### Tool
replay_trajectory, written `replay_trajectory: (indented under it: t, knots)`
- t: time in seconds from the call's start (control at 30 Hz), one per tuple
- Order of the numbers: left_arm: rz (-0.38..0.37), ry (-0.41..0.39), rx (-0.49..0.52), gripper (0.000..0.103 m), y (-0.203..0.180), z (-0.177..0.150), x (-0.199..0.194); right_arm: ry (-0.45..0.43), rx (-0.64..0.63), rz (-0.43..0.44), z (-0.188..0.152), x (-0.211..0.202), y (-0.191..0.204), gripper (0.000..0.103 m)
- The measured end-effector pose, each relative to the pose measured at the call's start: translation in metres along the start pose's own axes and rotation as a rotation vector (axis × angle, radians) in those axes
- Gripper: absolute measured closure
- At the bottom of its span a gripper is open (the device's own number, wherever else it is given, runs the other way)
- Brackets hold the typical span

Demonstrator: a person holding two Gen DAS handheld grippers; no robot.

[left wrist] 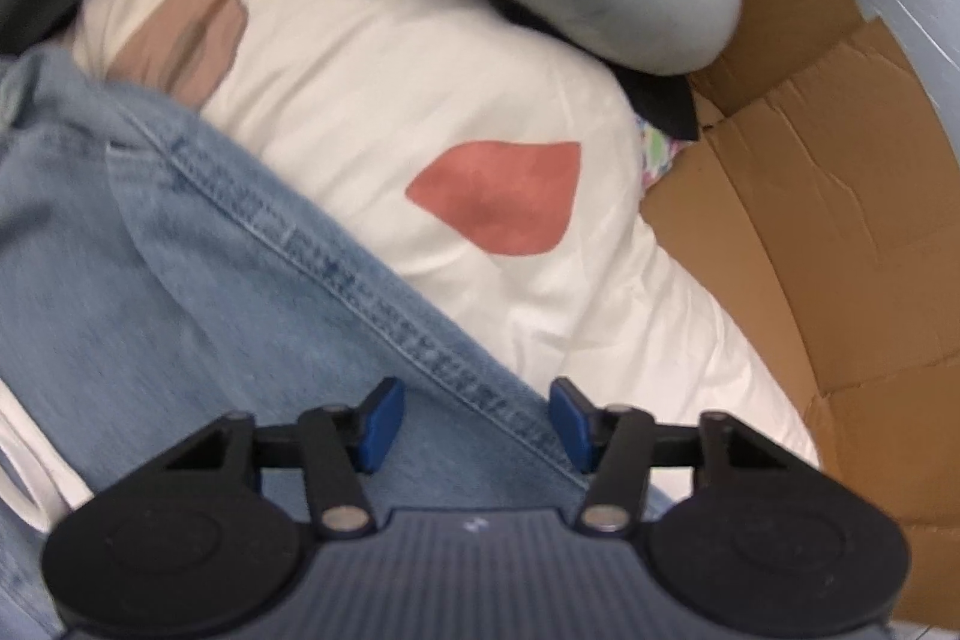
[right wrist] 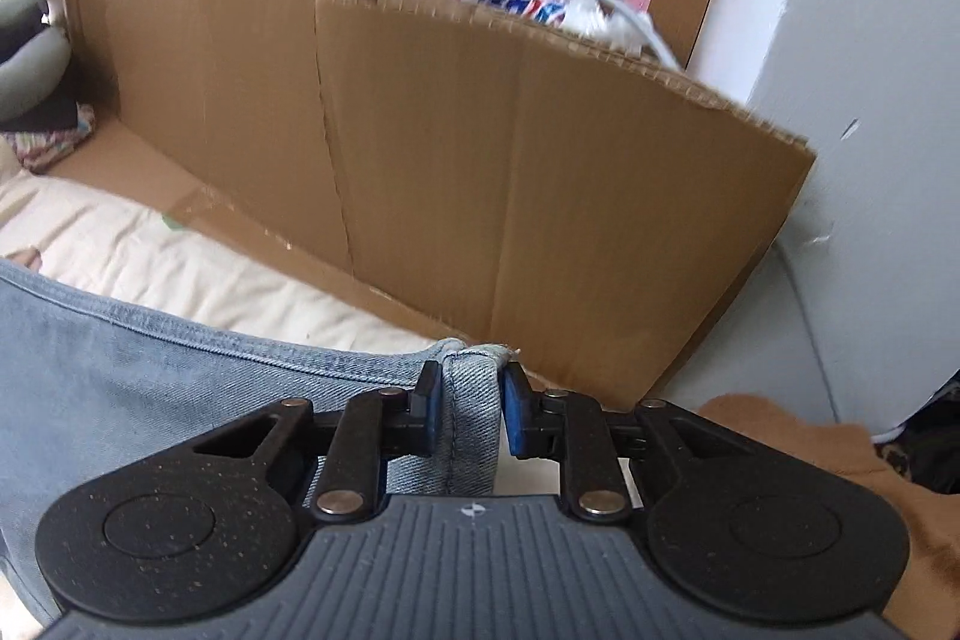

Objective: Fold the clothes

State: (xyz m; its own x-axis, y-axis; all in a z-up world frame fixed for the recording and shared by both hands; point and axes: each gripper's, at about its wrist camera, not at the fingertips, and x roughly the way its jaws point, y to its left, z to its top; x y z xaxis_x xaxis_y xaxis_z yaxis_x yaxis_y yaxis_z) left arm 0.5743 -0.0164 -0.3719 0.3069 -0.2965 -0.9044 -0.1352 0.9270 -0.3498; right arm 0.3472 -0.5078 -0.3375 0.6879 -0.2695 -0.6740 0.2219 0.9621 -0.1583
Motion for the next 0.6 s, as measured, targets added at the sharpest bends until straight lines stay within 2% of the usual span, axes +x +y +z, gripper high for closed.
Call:
replay_trajectory:
  t: [0.07,0.1,0.13,0.2,0.33,0.6]
  knots:
    - [0.004,-0.006,-0.024,0.051,0.001,0.002,0.004,-0.013,-0.011,-0.003,0.001,-0.001,0.001,0.083]
    - [0.005,-0.009,-0.039,0.057,0.001,0.002,0.005,-0.020,-0.008,-0.005,0.001,-0.002,0.001,0.083]
    - [0.005,-0.013,-0.053,0.069,0.002,0.003,0.007,-0.026,-0.005,-0.007,0.001,-0.003,0.001,0.083]
    - [0.011,-0.018,-0.079,0.081,0.004,0.003,0.009,-0.034,0.000,-0.009,0.001,-0.003,-0.001,0.083]
    - [0.021,-0.025,-0.074,0.094,0.003,0.006,0.008,-0.044,0.010,-0.009,0.004,-0.003,-0.003,0.083]
    - [-0.002,-0.062,-0.062,0.097,-0.002,0.012,-0.002,-0.053,0.034,-0.029,0.010,0.004,-0.006,0.083]
